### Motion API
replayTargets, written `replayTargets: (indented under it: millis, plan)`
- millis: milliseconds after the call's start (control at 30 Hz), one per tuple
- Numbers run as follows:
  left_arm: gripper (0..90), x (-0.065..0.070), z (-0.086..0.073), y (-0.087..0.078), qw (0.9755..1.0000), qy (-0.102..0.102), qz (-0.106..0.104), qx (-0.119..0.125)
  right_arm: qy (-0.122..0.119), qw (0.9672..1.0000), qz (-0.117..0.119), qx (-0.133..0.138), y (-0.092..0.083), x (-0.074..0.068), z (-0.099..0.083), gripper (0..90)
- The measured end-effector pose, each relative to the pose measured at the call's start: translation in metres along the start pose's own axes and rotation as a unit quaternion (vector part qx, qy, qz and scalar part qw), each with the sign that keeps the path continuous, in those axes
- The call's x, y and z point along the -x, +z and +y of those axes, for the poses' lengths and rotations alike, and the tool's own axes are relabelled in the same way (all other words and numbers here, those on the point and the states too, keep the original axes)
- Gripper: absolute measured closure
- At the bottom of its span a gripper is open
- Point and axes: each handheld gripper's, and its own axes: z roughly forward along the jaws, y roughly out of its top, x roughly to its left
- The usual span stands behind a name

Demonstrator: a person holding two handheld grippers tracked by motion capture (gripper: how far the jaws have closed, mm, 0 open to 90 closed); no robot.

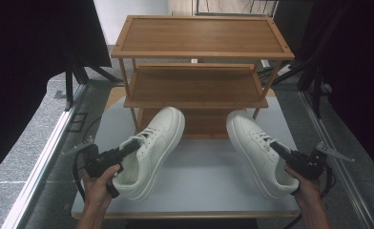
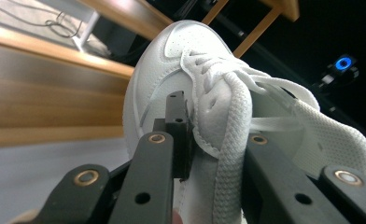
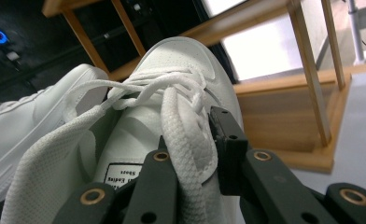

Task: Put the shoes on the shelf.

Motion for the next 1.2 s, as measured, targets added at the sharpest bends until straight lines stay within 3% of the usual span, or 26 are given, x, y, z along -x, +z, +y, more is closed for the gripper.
replayTargets:
  millis: [133, 300, 567, 900, 1200]
  plan:
    - [80.0, 0.008, 0.009, 0.0, 0.9999, 0.006, -0.01, 0.008, 0.006, 0.9998, 0.006, 0.016, -0.004, -0.008, 0.009, 80.7]
    - [80.0, 0.017, 0.019, 0.005, 0.9997, 0.021, 0.002, 0.012, 0.003, 0.9995, 0.0, 0.032, -0.004, -0.02, 0.024, 80.7]
    - [80.1, 0.023, 0.033, 0.015, 0.9996, 0.018, -0.001, 0.02, 0.002, 0.999, -0.002, 0.044, 0.001, -0.031, 0.045, 80.8]
    - [80.2, 0.027, 0.043, 0.019, 0.9995, 0.018, -0.003, 0.026, -0.005, 0.9987, -0.001, 0.051, 0.008, -0.042, 0.061, 80.8]
    - [80.2, 0.027, 0.057, 0.03, 0.9993, 0.025, 0.004, 0.028, 0.013, 0.9975, -0.018, 0.067, 0.02, -0.047, 0.072, 80.8]
